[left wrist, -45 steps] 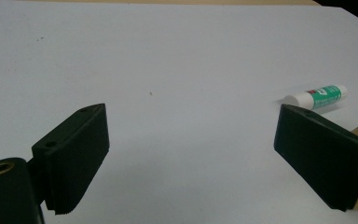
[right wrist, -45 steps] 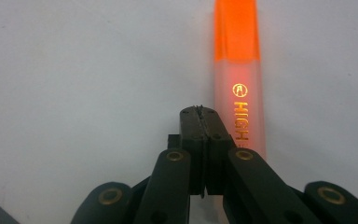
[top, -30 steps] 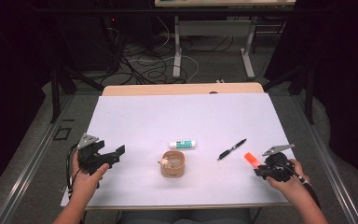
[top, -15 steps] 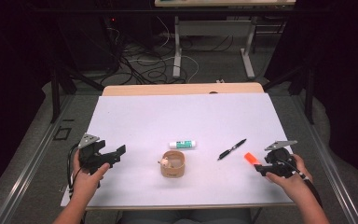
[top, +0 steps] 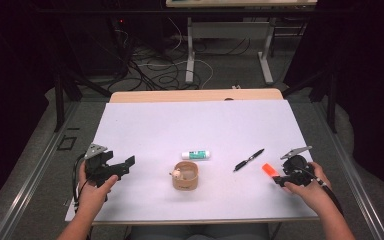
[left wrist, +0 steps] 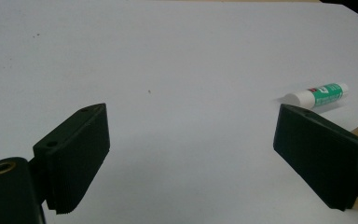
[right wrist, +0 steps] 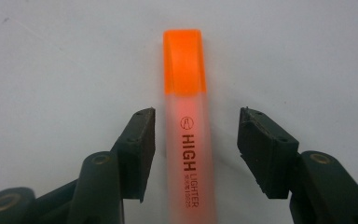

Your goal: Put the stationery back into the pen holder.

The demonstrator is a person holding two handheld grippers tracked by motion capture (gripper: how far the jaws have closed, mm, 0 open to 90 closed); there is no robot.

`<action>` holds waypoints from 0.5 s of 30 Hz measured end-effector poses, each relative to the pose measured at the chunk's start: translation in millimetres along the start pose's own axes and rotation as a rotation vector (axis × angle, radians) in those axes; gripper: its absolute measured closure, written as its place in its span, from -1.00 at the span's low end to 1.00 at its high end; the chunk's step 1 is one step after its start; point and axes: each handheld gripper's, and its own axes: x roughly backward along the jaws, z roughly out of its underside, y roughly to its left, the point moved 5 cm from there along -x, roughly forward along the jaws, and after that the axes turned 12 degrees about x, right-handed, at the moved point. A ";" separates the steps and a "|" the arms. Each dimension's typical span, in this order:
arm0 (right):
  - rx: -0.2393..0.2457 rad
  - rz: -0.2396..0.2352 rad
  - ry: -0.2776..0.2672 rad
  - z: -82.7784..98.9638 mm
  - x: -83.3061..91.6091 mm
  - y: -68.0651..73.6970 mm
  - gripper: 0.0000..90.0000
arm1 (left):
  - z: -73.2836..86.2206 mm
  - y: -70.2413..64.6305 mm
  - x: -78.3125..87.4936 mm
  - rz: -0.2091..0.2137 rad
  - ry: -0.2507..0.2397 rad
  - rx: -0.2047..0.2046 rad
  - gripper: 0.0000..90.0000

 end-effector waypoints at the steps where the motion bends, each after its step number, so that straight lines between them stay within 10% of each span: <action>1: 0.012 0.003 0.007 1.1 -1.0 -0.9 0.05 | 0.1 -0.1 0.3 0.000 0.000 -0.001 -0.76; 15: 0.013 -0.059 0.041 8.1 -5.5 0.8 0.38 | 0.8 0.0 2.2 -0.005 0.003 -0.006 -0.76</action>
